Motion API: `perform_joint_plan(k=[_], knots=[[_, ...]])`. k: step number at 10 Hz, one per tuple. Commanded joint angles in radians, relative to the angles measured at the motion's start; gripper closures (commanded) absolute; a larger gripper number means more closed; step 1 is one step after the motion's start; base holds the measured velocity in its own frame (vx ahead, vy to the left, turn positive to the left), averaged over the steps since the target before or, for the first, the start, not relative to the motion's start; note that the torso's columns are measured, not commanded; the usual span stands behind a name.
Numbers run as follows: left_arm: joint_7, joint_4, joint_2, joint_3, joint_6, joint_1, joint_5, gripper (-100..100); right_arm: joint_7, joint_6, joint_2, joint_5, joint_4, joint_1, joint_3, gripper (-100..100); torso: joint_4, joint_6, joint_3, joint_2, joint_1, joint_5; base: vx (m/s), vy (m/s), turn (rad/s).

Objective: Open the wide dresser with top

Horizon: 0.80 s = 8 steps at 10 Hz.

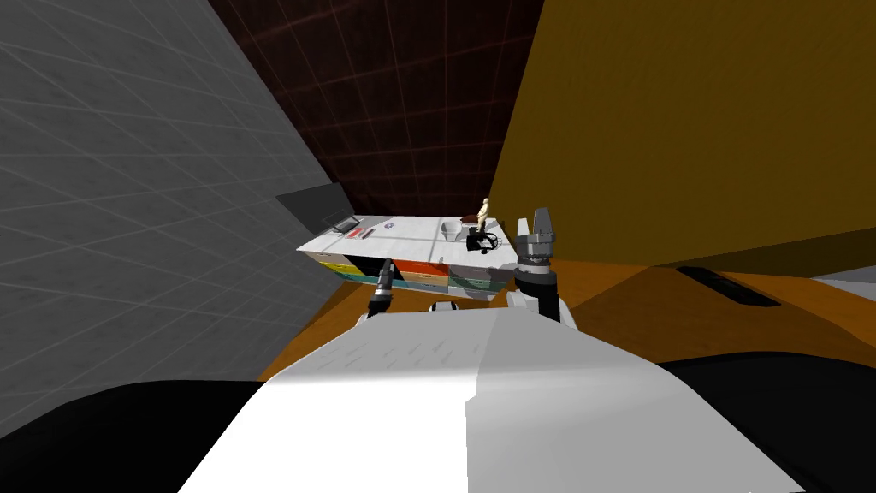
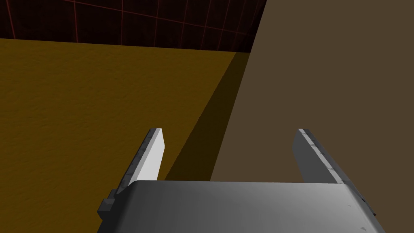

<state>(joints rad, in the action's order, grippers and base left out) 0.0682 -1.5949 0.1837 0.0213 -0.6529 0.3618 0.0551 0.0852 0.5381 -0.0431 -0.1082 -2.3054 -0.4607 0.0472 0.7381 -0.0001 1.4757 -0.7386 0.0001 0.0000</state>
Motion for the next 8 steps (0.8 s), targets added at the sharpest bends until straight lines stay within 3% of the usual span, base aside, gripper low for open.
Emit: perform_joint_plan(k=[1,8], knots=[[0.013,0.081,0.0,0.007,-0.04,-0.024,0.004,-100,0.0,0.0,0.0,0.0,0.0,0.0,0.0,0,0.0,0.0,0.0,0.0,-0.001,0.0,0.089,-0.012,-0.04],[0.029,0.266,-0.009,0.015,-0.099,-0.061,0.008,-100,0.0,0.0,0.0,0.0,0.0,0.0,0.0,0,0.0,0.0,0.001,0.002,0.0,0.0,0.052,-0.004,-0.02]])
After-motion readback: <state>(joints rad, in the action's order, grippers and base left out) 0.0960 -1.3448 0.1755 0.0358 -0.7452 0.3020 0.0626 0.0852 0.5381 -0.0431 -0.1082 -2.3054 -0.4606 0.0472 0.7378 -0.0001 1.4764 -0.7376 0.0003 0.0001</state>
